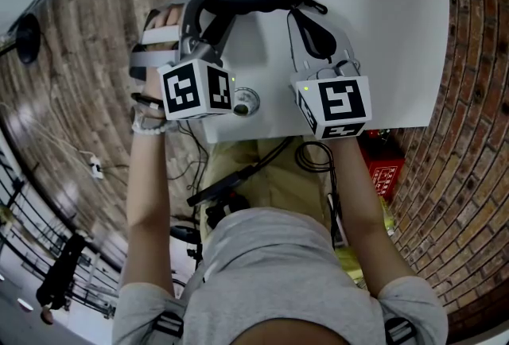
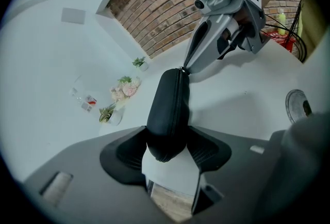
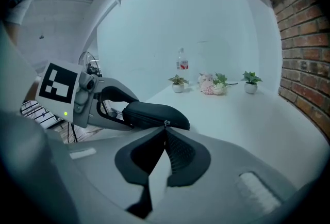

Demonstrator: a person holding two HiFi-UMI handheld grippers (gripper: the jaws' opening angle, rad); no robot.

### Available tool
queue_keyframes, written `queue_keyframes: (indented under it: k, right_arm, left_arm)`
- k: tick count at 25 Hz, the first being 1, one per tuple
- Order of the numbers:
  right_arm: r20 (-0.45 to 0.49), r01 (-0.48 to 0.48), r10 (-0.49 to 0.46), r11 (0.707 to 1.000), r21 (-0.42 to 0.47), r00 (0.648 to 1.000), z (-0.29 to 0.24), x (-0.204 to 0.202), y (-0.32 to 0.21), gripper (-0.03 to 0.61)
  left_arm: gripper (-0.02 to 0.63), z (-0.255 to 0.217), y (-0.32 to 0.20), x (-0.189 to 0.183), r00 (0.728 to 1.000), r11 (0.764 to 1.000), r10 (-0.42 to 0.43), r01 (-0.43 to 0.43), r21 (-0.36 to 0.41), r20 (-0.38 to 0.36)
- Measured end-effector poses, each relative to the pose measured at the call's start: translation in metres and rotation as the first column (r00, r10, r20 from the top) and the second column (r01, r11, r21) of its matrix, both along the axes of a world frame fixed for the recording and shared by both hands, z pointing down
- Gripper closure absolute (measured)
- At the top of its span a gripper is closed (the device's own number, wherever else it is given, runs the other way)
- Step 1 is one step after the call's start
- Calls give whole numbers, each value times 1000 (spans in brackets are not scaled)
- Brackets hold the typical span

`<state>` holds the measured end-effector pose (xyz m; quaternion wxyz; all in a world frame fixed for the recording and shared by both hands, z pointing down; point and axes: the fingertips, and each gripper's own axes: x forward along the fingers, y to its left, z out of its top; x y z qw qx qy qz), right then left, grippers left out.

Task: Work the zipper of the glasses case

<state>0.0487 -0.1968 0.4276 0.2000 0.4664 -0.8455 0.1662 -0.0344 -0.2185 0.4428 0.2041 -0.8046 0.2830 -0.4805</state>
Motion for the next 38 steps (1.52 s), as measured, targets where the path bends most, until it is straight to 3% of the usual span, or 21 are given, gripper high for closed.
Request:
queue_keyframes:
  k: [7, 14, 20, 28, 34, 38]
  right_arm:
    - [27, 64, -64, 998, -11, 998, -5, -19, 4, 577]
    - [31, 188, -187, 982, -26, 982, -7, -47, 8, 577]
    - [34, 317, -316, 948, -43, 948, -7, -76, 10, 575]
    - [35, 472, -471, 878, -82, 882, -6, -102, 13, 571]
    - [47, 498, -496, 863, -84, 867, -7, -107, 14, 569]
    - [-22, 491, -492, 870, -43, 870, -6, -105, 15, 556]
  left_arm:
    - [357, -2, 0, 0, 1000, 1000, -8, 8, 12, 3]
    - [357, -3, 0, -1, 1000, 1000, -12, 12, 22, 2]
    - [357, -2, -1, -1, 1000, 1000, -15, 15, 27, 3]
    - [357, -2, -1, 0, 1000, 999, -12, 12, 33, -6]
    - [357, -3, 0, 1, 1000, 999, -2, 3, 35, -18]
    - [349, -3, 0, 3, 999, 999, -5, 7, 46, -49]
